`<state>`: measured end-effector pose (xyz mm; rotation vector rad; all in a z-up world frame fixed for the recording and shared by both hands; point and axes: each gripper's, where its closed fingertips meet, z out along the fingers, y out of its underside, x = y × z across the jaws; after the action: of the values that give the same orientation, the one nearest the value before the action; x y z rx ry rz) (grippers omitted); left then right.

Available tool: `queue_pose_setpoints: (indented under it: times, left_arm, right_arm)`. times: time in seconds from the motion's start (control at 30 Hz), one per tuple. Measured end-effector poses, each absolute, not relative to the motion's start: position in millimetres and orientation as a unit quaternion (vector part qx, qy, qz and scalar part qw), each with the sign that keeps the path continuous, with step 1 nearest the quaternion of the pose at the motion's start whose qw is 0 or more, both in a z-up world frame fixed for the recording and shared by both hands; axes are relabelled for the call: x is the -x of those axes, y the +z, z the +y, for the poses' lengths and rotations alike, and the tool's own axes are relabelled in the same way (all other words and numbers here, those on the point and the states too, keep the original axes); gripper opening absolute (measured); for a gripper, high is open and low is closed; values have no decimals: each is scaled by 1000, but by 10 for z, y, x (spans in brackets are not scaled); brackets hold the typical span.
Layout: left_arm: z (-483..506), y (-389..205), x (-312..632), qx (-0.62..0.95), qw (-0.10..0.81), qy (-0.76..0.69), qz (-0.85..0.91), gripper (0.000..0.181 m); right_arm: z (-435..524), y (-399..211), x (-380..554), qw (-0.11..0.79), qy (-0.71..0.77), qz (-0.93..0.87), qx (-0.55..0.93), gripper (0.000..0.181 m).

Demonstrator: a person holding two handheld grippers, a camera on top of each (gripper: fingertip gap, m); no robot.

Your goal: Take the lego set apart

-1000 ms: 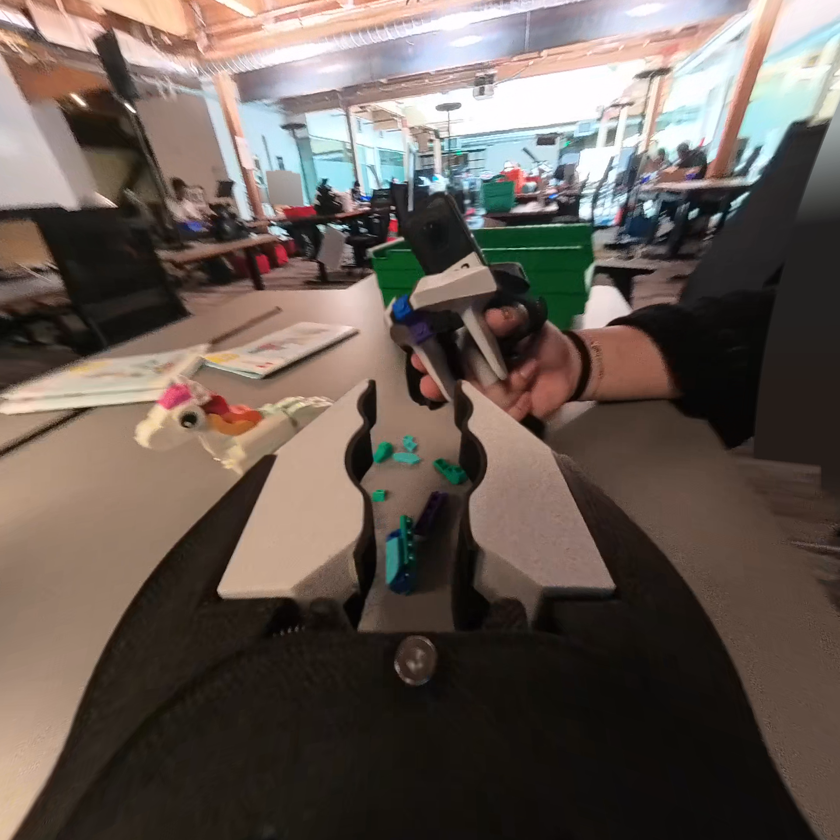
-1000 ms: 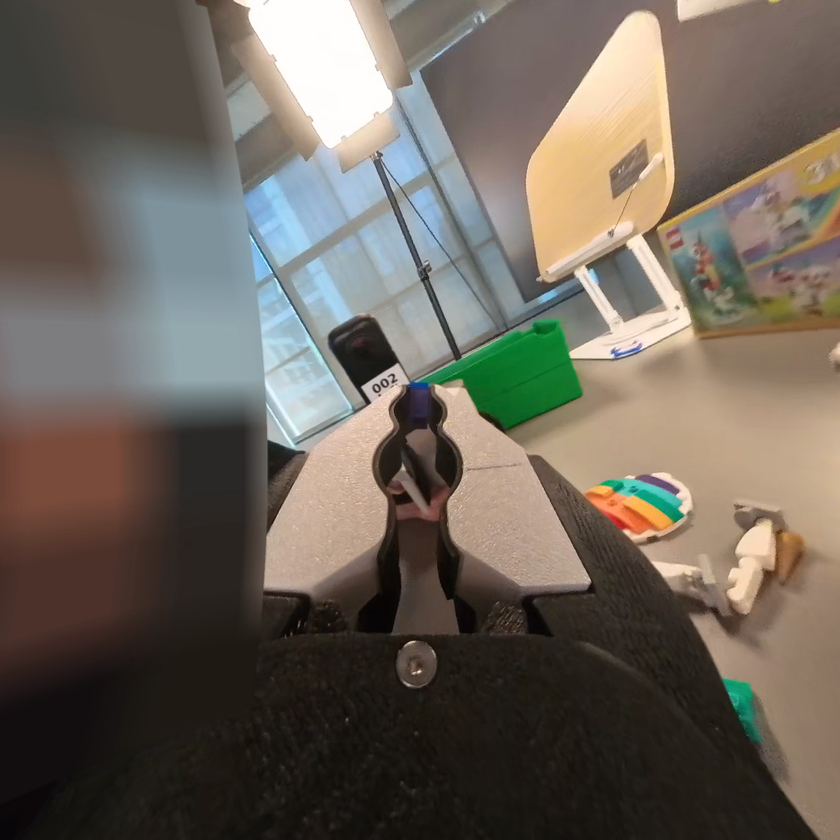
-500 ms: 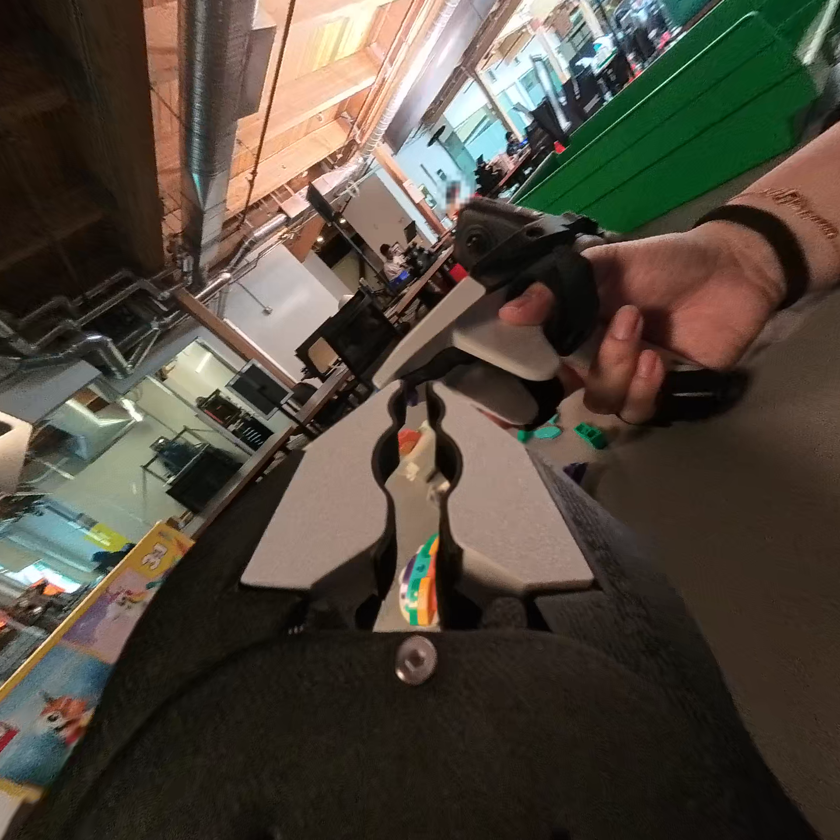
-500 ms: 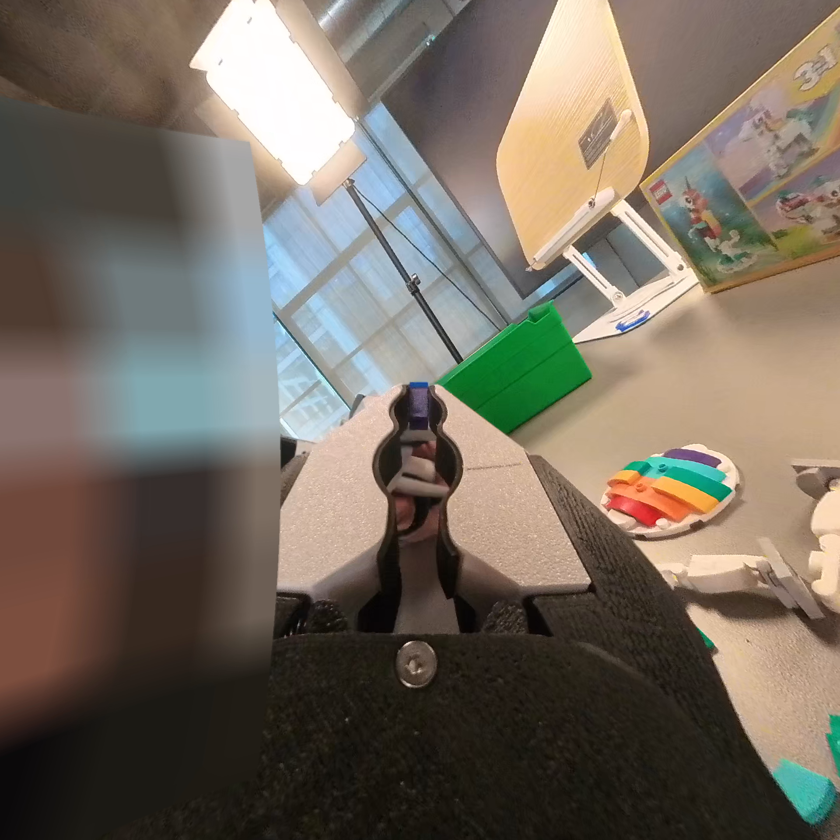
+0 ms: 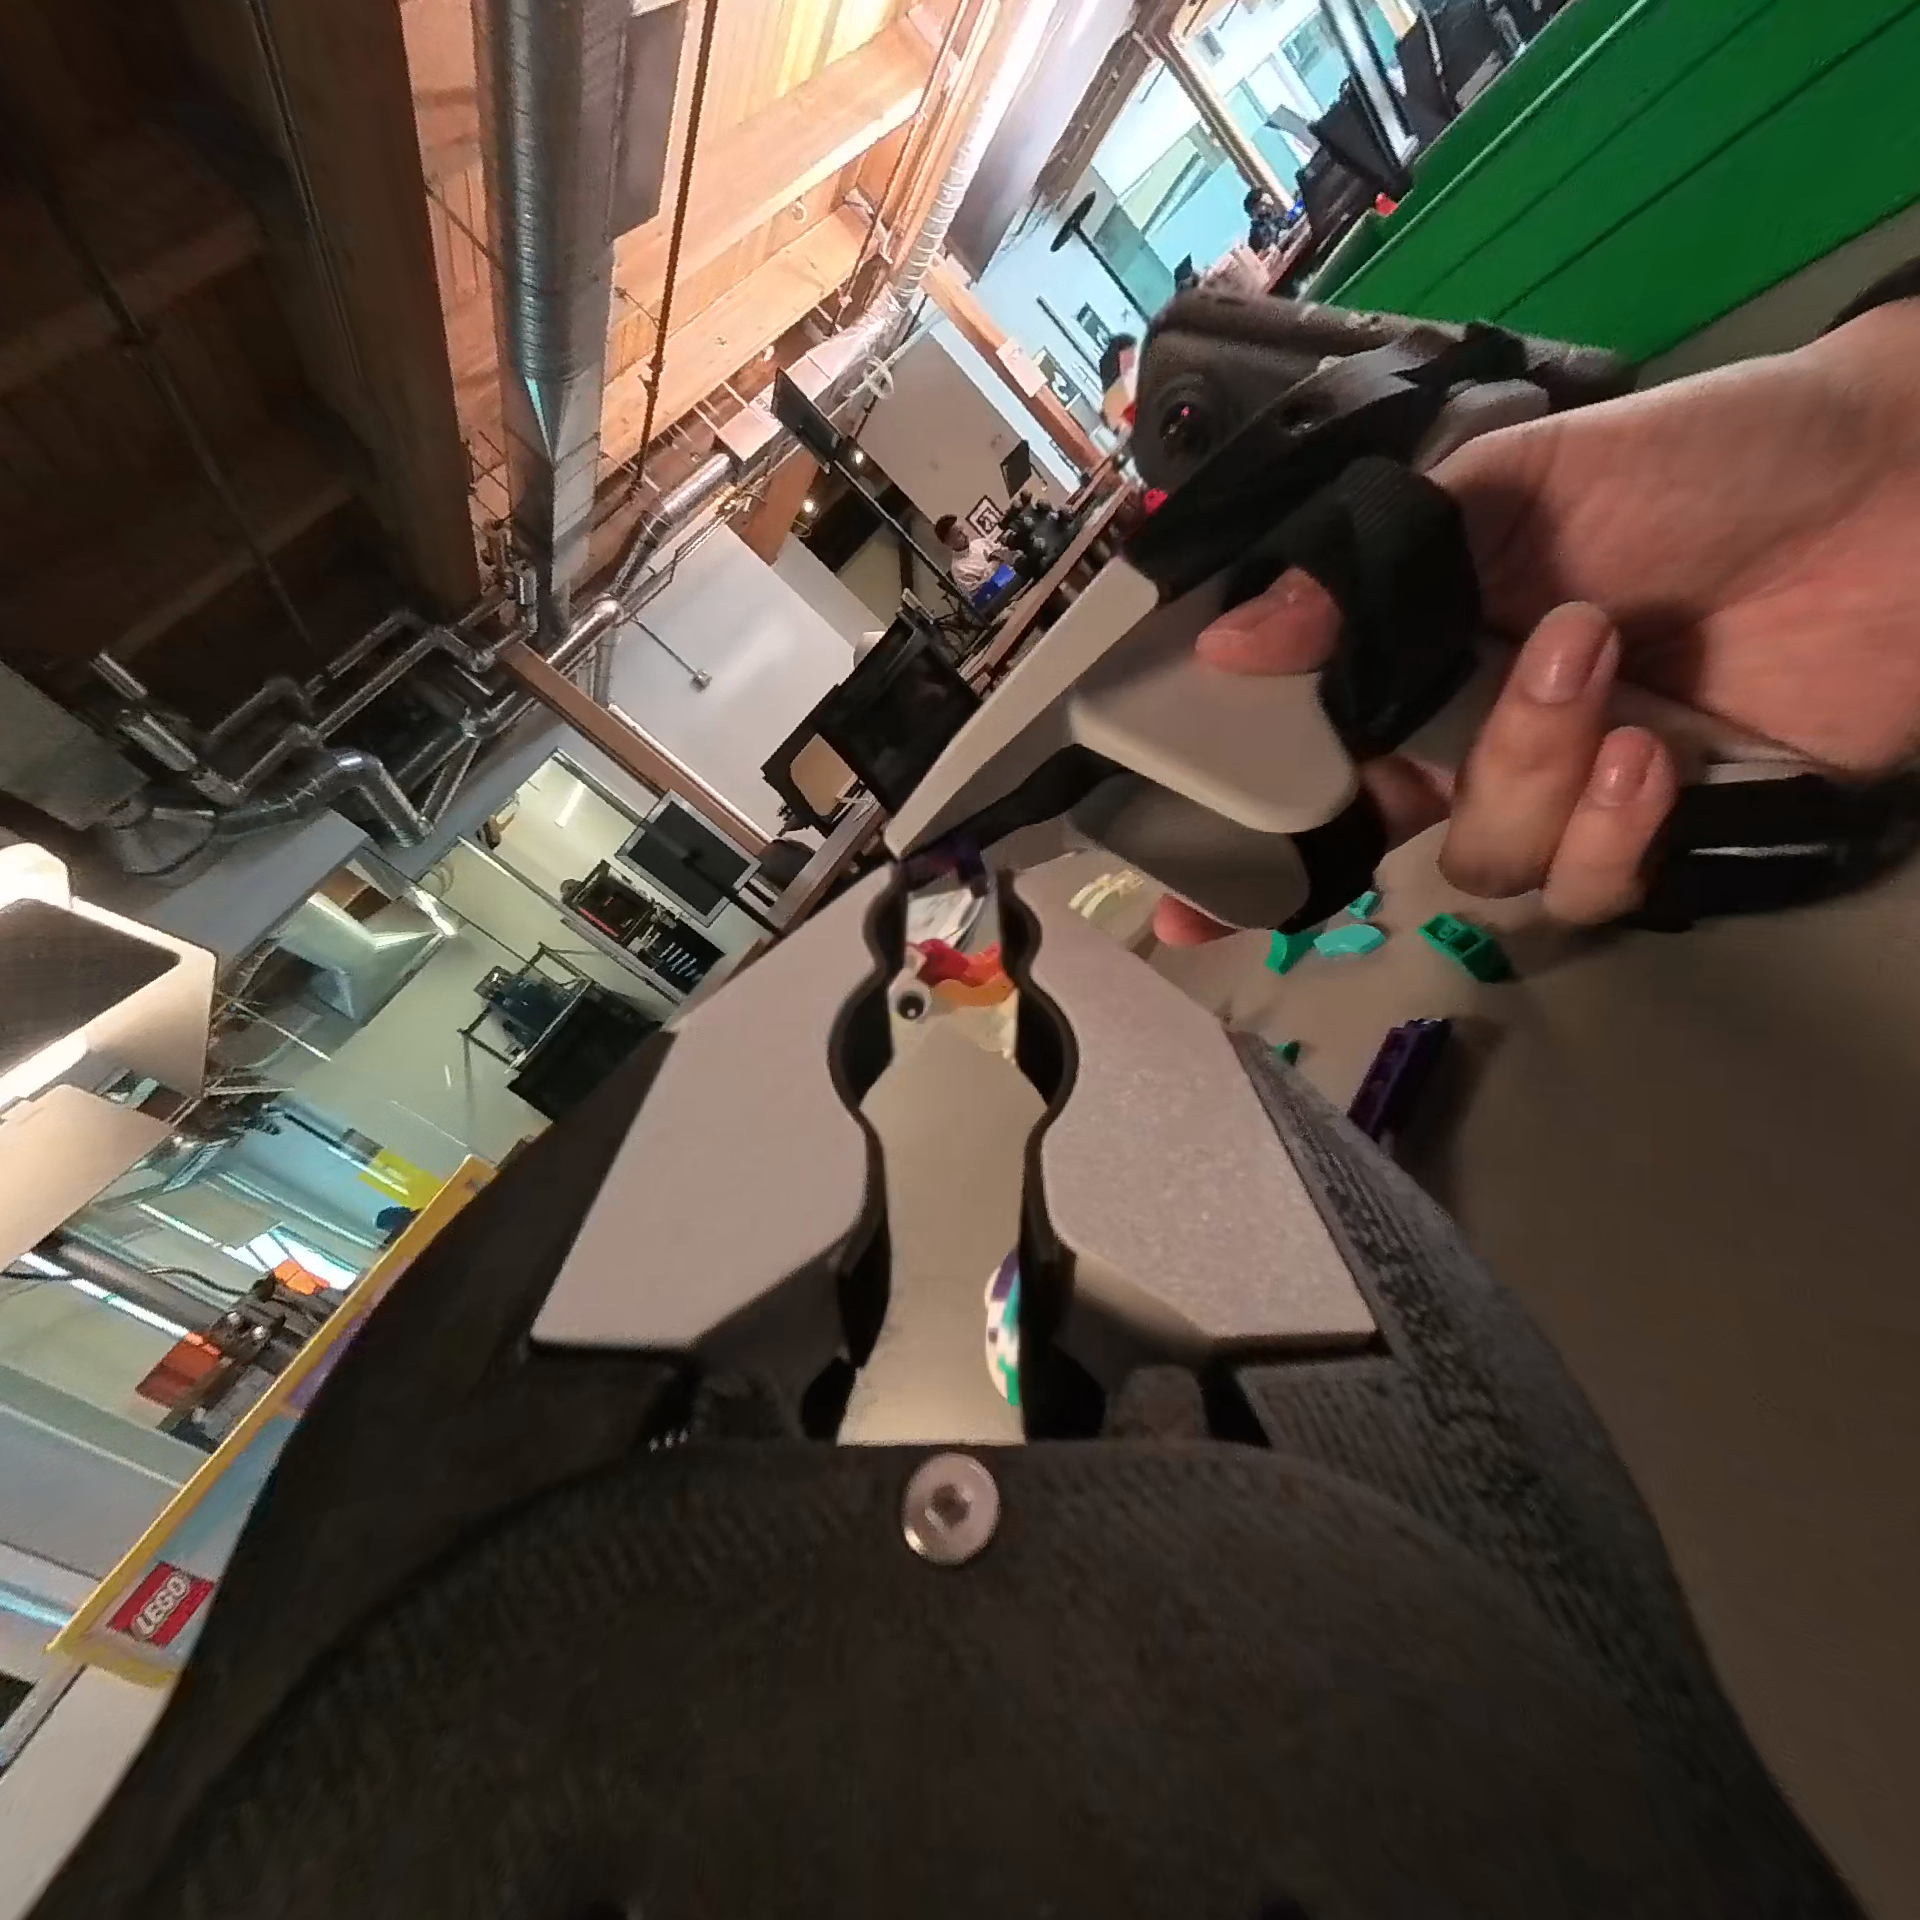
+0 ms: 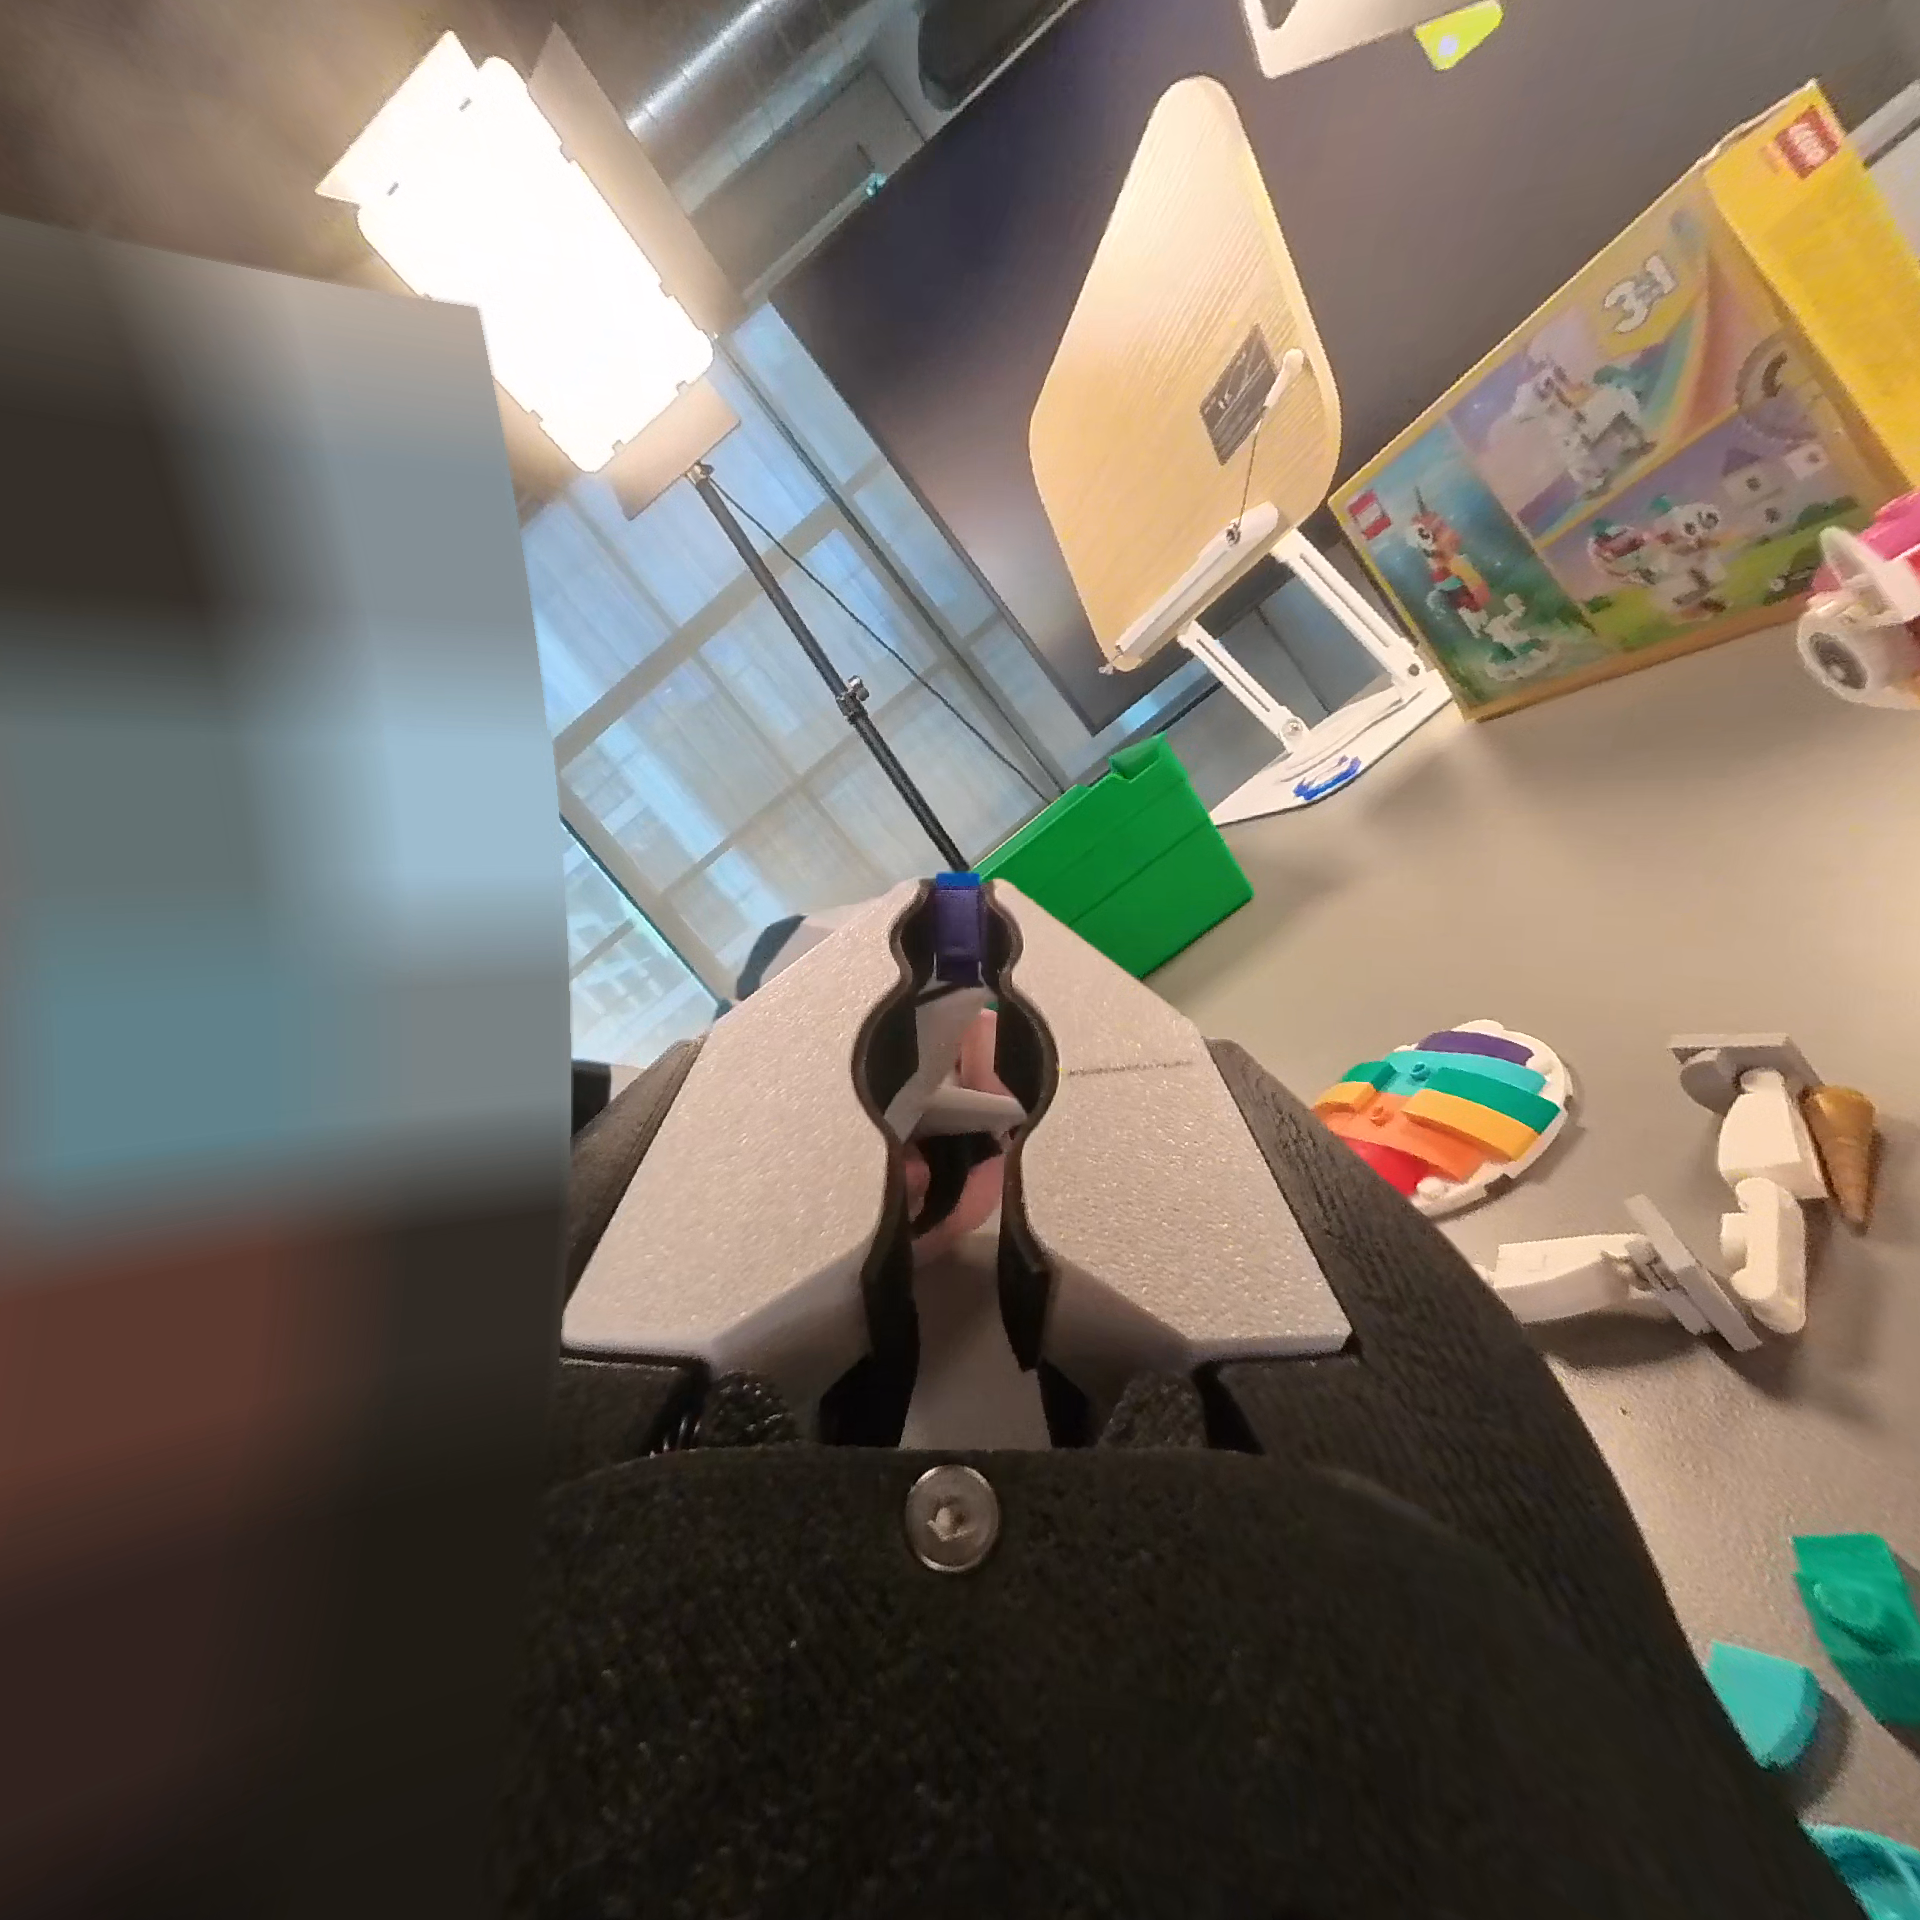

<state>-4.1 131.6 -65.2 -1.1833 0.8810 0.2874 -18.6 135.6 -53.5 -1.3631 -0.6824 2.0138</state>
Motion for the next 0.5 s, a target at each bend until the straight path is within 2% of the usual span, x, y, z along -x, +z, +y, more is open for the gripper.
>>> queue_pose_setpoints:
  times: [0.1,0.2,0.27,0.5]
  left_arm:
    - [1296,-630,28,536,735,113,399,18]
    - [1306,-623,28,539,729,110,407,15]
    - [1297,-634,14,551,720,87,412,4]
    - [1285,-630,10,556,712,80,422,4]
  right_arm:
    - [1314,-525,187,290,771,-250,510,6]
    - [1323,-521,177,276,781,-232,510,6]
    - [1343,-513,162,264,790,-216,509,6]
    - [1328,-510,153,242,800,-212,507,6]
